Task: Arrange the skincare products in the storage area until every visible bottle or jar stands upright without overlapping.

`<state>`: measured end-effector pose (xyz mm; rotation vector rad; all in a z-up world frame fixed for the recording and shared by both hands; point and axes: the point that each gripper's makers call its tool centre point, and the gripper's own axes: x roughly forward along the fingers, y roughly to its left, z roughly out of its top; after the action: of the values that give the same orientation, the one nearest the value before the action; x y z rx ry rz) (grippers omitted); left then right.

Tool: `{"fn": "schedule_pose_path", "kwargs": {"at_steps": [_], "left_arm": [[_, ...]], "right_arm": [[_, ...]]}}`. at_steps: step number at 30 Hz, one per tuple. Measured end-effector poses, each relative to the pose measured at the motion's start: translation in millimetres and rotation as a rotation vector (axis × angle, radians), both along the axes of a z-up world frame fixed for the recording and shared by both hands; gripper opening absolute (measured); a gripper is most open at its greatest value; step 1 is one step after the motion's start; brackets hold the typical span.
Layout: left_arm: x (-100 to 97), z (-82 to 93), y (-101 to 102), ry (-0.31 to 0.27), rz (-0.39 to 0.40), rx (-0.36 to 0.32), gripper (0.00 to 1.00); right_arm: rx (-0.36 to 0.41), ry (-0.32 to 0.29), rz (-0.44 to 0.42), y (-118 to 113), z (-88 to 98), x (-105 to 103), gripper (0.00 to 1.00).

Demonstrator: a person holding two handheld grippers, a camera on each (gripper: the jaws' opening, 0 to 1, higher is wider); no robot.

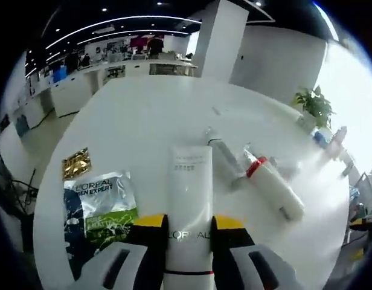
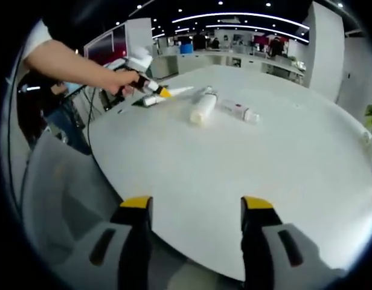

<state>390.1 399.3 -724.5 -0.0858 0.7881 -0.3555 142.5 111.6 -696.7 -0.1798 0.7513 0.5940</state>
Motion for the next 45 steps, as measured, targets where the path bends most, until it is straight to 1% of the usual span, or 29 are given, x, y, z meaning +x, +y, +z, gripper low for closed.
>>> {"fn": "schedule_pose_path", "kwargs": {"at_steps": [1, 3, 7, 10, 12, 13, 15, 16, 17, 23, 25, 28, 30, 31, 32, 33, 35, 36, 38, 41, 45], "left_arm": [[-0.5, 3.2, 0.4, -0.004, 0.005, -0.007, 0.28], [0.5, 11.3, 1.3, -0.021, 0.027, -0.043, 0.28], [-4.1, 28.7, 1.5, -0.046, 0.037, -0.066, 0.28], [-11.1, 48.2, -2.4, -0.087, 0.056, -0.113, 0.28], [-13.6, 52.2, -4.0, -0.091, 0.061, -0.129, 0.28], [-19.6, 58.6, -7.1, -0.102, 0.062, -0.148, 0.28], [-27.7, 65.3, -11.0, -0.112, 0.062, -0.165, 0.28], [-28.9, 66.3, -11.7, -0.114, 0.062, -0.17, 0.28], [-35.8, 70.5, -14.9, -0.12, 0.058, -0.178, 0.28], [-60.2, 86.7, -20.2, -0.137, 0.059, -0.23, 0.28], [-71.1, 94.5, -20.4, -0.147, 0.06, -0.242, 0.28], [-79.8, 101.4, -20.7, -0.154, 0.06, -0.264, 0.28], [-89.1, 108.3, -22.2, -0.169, 0.044, -0.263, 0.28], [-90.5, 109.4, -22.3, -0.17, 0.044, -0.267, 0.28], [-95.6, 115.3, -24.6, -0.176, 0.046, -0.301, 0.28], [-97.8, 117.9, -25.4, -0.181, 0.052, -0.312, 0.28], [-100.3, 120.3, -26.8, -0.187, 0.05, -0.319, 0.28], [-104.2, 124.5, -32.2, -0.193, 0.041, -0.337, 0.28], [-107.6, 129.4, -38.3, -0.205, 0.027, -0.349, 0.28], [-108.9, 133.3, -41.9, -0.213, 0.02, -0.364, 0.28], [-118.8, 147.1, -48.7, -0.242, 0.014, -0.398, 0.28]], "right_arm": [[0.0, -0.003, 0.0, 0.3, 0.6, 0.0, 0.61], [0.0, -0.009, -0.002, 0.4, 1.6, 0.5, 0.61], [-0.002, -0.022, -0.005, 0.4, 3.4, 1.2, 0.61], [-0.005, -0.029, 0.0, 1.2, 4.1, 1.0, 0.61], [-0.008, -0.034, 0.001, 0.9, 4.3, 1.3, 0.61], [-0.009, -0.037, 0.001, 0.8, 4.5, 1.5, 0.61], [-0.009, -0.038, 0.001, 1.0, 4.7, 1.8, 0.61], [-0.009, -0.038, 0.001, 1.0, 4.7, 1.8, 0.61], [-0.012, -0.042, 0.003, 1.1, 4.9, 2.2, 0.61], [-0.011, -0.052, 0.007, 2.2, 6.5, 2.5, 0.61], [-0.003, -0.056, 0.005, 2.9, 8.5, 2.6, 0.61], [0.006, -0.084, 0.008, 4.5, 15.2, 3.5, 0.61], [0.007, -0.091, 0.003, 4.8, 17.2, 4.6, 0.61], [0.008, -0.093, 0.001, 5.2, 19.1, 5.0, 0.61], [0.009, -0.096, -0.001, 5.6, 21.0, 5.4, 0.61], [0.013, -0.111, 0.0, 6.3, 23.4, 7.2, 0.61], [0.018, -0.109, 0.0, 6.5, 24.5, 7.0, 0.61], [0.014, -0.107, 0.0, 7.1, 23.9, 6.3, 0.61], [-0.004, -0.104, 0.0, 6.1, 21.7, 7.0, 0.61], [0.002, -0.106, 0.009, 7.7, 23.5, 6.5, 0.61], [0.006, -0.105, 0.007, 7.8, 24.4, 6.6, 0.61]]}}
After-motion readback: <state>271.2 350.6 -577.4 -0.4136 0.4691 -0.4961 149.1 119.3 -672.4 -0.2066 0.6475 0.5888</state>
